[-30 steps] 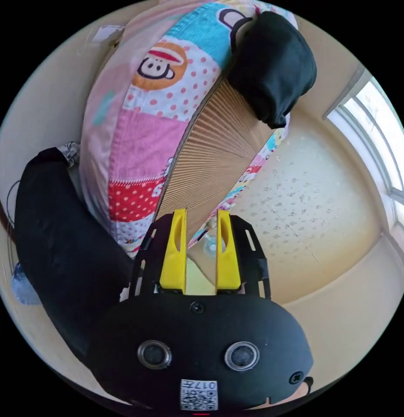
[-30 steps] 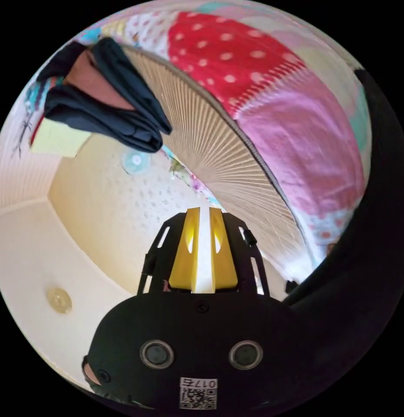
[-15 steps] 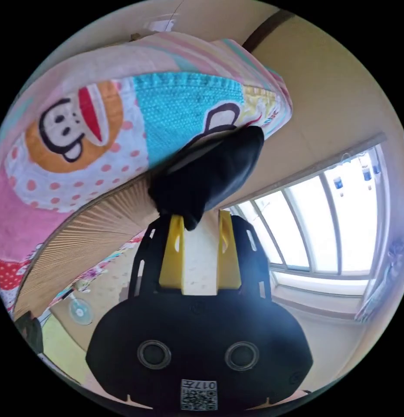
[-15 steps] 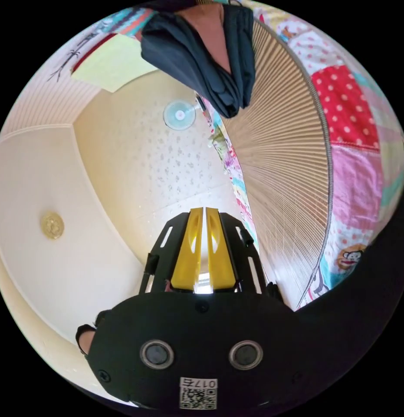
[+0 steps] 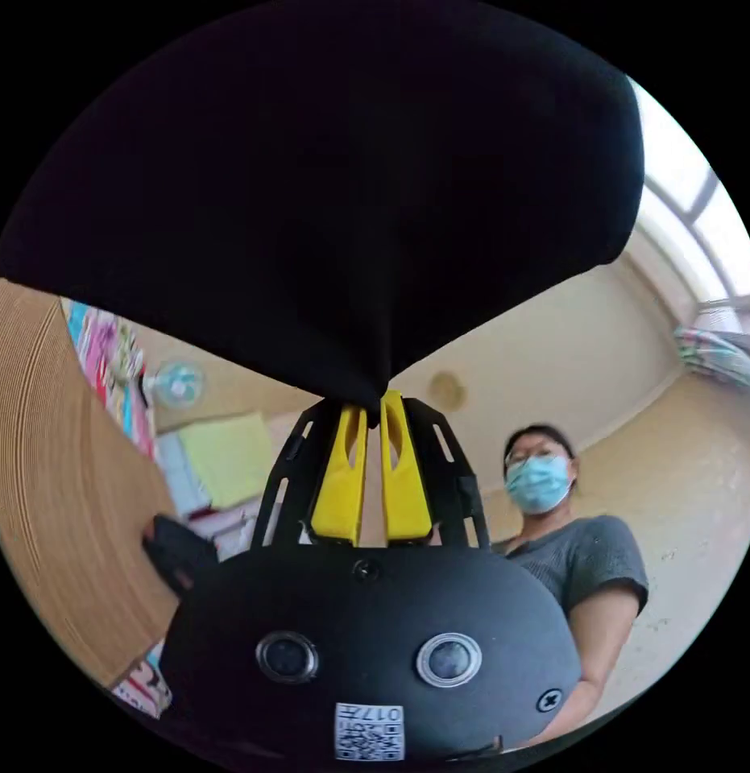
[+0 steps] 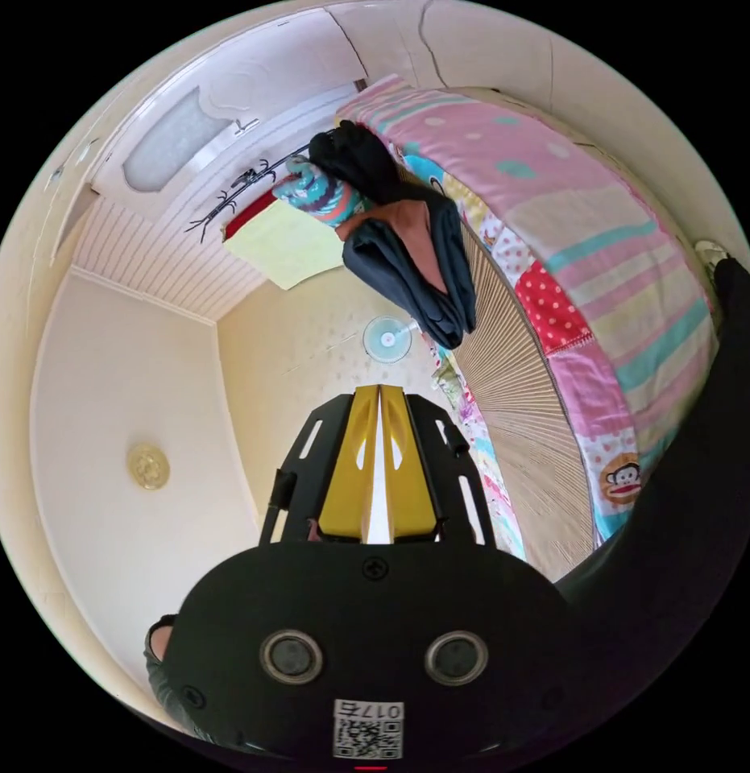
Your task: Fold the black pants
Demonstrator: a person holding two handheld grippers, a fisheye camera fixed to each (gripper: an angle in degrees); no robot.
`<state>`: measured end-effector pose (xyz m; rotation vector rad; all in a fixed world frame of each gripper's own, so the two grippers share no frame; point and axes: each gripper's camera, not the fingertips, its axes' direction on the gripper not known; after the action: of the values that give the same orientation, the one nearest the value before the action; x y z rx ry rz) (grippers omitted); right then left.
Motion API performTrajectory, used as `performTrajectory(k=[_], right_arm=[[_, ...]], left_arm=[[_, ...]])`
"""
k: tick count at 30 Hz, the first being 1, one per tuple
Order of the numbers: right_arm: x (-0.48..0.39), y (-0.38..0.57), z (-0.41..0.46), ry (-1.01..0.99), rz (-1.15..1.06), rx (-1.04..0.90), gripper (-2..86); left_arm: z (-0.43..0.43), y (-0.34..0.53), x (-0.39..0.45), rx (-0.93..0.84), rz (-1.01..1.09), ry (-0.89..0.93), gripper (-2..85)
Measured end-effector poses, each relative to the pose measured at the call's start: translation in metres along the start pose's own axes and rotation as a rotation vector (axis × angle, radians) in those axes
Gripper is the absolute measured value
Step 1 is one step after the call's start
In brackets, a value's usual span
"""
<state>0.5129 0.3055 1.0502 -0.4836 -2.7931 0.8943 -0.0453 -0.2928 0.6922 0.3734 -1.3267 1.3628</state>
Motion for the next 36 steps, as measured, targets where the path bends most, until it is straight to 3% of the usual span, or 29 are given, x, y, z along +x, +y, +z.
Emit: performTrajectory(k=[2, 6, 9, 11, 15, 18, 20, 25, 30, 34, 36], right_arm=[[0.012, -0.008, 0.020, -0.038, 0.011, -0.045, 0.5], [0.030, -0.029, 0.073, -0.020, 0.018, -0.208, 0.5], [0.042, -0.044, 0.102, 0.033, 0.031, -0.317, 0.5], [0.050, -0.053, 0.113, 0.050, 0.040, -0.358, 0.5], [0.066, -0.077, 0.118, 0.102, 0.047, -0.413, 0.4], [0.076, -0.095, 0.110, 0.159, 0.053, -0.414, 0.4], [0.082, -0.106, 0.102, 0.173, 0.051, -0.399, 0.4], [0.094, -0.133, 0.088, 0.197, 0.017, -0.378, 0.4], [0.128, -0.158, 0.086, 0.275, 0.021, -0.478, 0.5], [0.157, -0.176, 0.082, 0.283, 0.029, -0.540, 0.5], [0.178, -0.191, 0.077, 0.317, 0.028, -0.564, 0.5]], left_arm=[[0.065, 0.041, -0.027, -0.289, -0.072, -0.152, 1.9], [0.180, 0.184, -0.119, -1.069, -0.276, -0.715, 7.7], [0.189, 0.267, -0.179, -1.322, -0.446, -0.956, 10.9], [0.172, 0.286, -0.201, -1.294, -0.549, -1.032, 10.9], [0.111, 0.270, -0.226, -0.934, -0.686, -1.075, 11.3], [0.073, 0.233, -0.237, -0.702, -0.631, -1.202, 12.6], [0.062, 0.207, -0.251, -0.651, -0.569, -1.314, 13.4], [0.085, 0.127, -0.304, -0.674, -0.341, -1.423, 15.7], [0.134, 0.070, -0.399, -0.953, -0.155, -1.480, 18.1], [0.108, 0.085, -0.489, -1.040, -0.407, -1.443, 13.5], [0.066, 0.119, -0.520, -0.882, -0.645, -1.507, 7.2]])
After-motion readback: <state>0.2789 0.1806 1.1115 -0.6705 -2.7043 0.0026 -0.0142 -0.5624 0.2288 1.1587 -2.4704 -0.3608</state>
